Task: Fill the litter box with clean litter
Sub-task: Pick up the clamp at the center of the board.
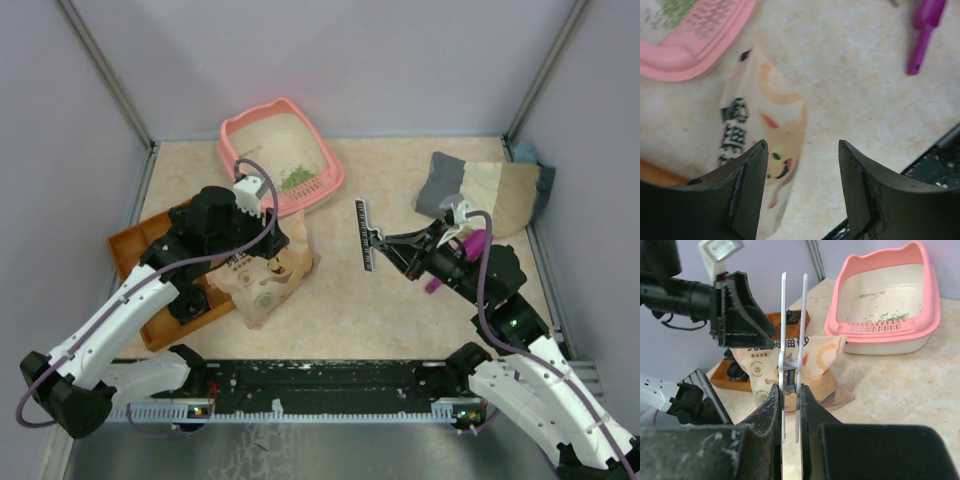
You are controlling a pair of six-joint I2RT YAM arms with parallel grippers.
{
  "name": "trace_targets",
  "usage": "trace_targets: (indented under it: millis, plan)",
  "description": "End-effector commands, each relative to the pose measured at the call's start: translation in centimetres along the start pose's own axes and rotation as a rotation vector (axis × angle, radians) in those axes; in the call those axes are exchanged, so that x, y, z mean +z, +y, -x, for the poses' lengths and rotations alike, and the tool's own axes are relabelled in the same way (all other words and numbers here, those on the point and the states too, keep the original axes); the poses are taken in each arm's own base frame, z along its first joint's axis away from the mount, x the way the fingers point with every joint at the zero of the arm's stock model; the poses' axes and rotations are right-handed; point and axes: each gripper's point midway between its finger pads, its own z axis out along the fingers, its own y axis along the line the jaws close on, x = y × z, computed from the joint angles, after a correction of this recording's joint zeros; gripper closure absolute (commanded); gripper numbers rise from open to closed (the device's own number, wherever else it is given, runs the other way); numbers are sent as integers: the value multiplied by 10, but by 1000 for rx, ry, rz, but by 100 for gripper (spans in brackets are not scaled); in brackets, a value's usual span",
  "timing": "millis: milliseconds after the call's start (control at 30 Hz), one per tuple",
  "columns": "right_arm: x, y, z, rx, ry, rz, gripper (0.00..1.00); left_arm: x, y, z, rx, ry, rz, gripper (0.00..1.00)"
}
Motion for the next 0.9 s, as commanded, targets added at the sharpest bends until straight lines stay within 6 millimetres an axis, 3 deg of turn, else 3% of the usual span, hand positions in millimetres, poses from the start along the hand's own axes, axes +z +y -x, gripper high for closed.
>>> trace_targets:
  millis: [0,267,400,700,867]
  plan:
    - [-8,11,16,-105,-5,31,100,-8,57,-11,-15,89,156,37]
    - [-10,13,16,-133,-6,43,100,-13,107,-34,-77,171,292,36]
    - [-7,12,15,-129,-6,45,100,-4,95,-47,-91,207,190,38]
    - [-7,-4,1,-147,68,-26,100,4,71,-63,-86,259,17,56]
    - [-14,-4,7,-190,48,-34,100,1,55,-51,-16,206,-83,88]
